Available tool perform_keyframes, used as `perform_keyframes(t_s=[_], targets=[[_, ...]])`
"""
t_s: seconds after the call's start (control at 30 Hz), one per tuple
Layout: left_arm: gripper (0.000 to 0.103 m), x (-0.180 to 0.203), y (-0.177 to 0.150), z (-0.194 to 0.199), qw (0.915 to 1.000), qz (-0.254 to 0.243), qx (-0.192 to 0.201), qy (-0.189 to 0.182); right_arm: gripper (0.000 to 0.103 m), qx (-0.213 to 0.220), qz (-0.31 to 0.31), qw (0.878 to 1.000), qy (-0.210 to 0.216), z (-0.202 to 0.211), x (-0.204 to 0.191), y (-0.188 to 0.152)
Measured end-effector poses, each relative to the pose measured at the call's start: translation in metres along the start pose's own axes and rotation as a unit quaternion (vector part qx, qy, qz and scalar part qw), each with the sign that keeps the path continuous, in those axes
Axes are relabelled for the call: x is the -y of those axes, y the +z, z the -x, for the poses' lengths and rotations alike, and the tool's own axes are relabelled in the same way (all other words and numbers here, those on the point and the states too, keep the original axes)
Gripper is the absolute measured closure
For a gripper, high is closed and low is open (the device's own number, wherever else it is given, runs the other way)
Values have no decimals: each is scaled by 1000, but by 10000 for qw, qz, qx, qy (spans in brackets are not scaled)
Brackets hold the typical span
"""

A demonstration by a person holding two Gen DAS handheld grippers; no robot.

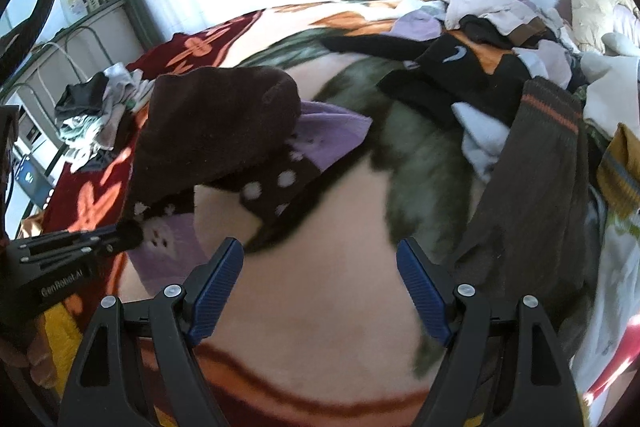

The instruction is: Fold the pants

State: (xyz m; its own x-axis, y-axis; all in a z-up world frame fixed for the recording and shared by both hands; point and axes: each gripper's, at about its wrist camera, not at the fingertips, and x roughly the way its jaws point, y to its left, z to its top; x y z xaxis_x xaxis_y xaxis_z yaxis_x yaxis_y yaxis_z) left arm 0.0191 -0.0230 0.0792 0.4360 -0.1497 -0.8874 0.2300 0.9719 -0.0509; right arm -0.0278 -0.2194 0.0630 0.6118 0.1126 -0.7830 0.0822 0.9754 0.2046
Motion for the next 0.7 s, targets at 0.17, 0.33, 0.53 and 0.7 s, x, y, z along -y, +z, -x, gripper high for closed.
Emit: perform_keyframes(t_s=[0.17, 0.33, 0.53, 0.7], targets=[[97, -24, -9, 5, 9992, 118, 2, 380, 22, -153, -28, 9996, 220, -2, -11, -5], [97, -42, -17, 0, 9981, 412, -35, 453, 22, -300, -598, 9934, 927, -11, -11, -2], [81, -42, -28, -9, 9985, 384, -282, 276, 22, -403, -650, 9923, 973, -32, -21, 5], [73, -37, -34, -5, 9992, 205, -283, 199, 25, -274, -889, 9889, 1159, -39, -22, 17]])
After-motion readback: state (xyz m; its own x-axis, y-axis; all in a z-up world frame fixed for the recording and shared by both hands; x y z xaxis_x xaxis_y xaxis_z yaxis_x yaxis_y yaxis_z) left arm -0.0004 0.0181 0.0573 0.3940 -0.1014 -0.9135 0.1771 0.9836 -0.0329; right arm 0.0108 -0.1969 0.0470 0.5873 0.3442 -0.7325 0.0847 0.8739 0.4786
